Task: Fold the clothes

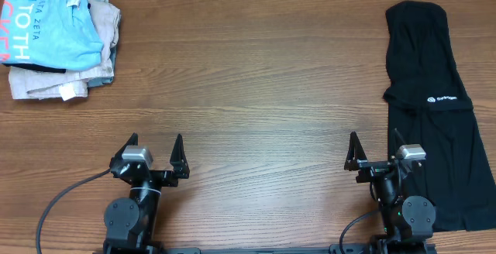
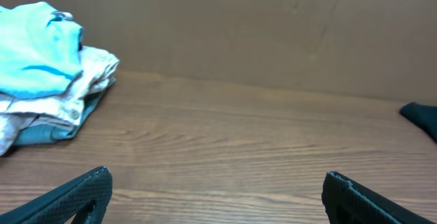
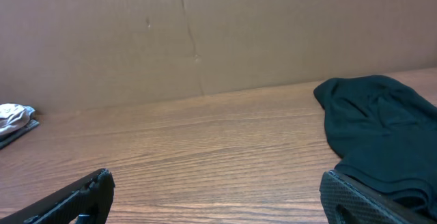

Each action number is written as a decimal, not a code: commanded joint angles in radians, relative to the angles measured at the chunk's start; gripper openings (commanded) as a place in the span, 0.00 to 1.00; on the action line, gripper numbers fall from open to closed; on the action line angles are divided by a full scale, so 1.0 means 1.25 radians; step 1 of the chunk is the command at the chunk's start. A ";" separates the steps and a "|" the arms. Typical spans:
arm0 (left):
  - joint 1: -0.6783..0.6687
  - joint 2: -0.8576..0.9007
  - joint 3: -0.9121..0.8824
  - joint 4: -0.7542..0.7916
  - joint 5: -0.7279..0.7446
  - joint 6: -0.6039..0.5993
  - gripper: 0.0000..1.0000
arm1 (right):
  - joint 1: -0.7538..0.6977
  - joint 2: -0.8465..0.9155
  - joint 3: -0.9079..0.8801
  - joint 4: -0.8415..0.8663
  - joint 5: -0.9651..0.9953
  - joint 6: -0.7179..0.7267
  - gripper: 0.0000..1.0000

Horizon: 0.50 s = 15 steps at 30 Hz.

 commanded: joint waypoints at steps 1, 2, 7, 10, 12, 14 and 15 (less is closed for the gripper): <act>0.023 -0.066 -0.051 0.007 0.025 0.028 1.00 | -0.004 -0.009 -0.008 0.004 0.000 0.001 1.00; 0.026 -0.081 -0.060 0.007 0.030 0.035 1.00 | -0.004 -0.009 -0.008 0.004 0.000 0.001 1.00; 0.026 -0.082 -0.077 -0.003 0.029 0.059 1.00 | -0.004 -0.009 -0.008 0.004 0.000 0.001 1.00; 0.026 -0.082 -0.077 -0.001 0.030 0.059 1.00 | -0.004 -0.009 -0.008 0.004 0.000 0.001 1.00; 0.024 -0.082 -0.077 -0.001 0.029 0.059 1.00 | -0.004 -0.009 -0.008 0.004 0.000 0.001 1.00; 0.024 -0.082 -0.077 -0.001 0.029 0.059 1.00 | -0.004 -0.009 -0.008 0.004 0.000 0.001 1.00; 0.024 -0.082 -0.077 -0.001 0.029 0.059 1.00 | -0.004 -0.009 -0.008 0.004 0.000 0.001 1.00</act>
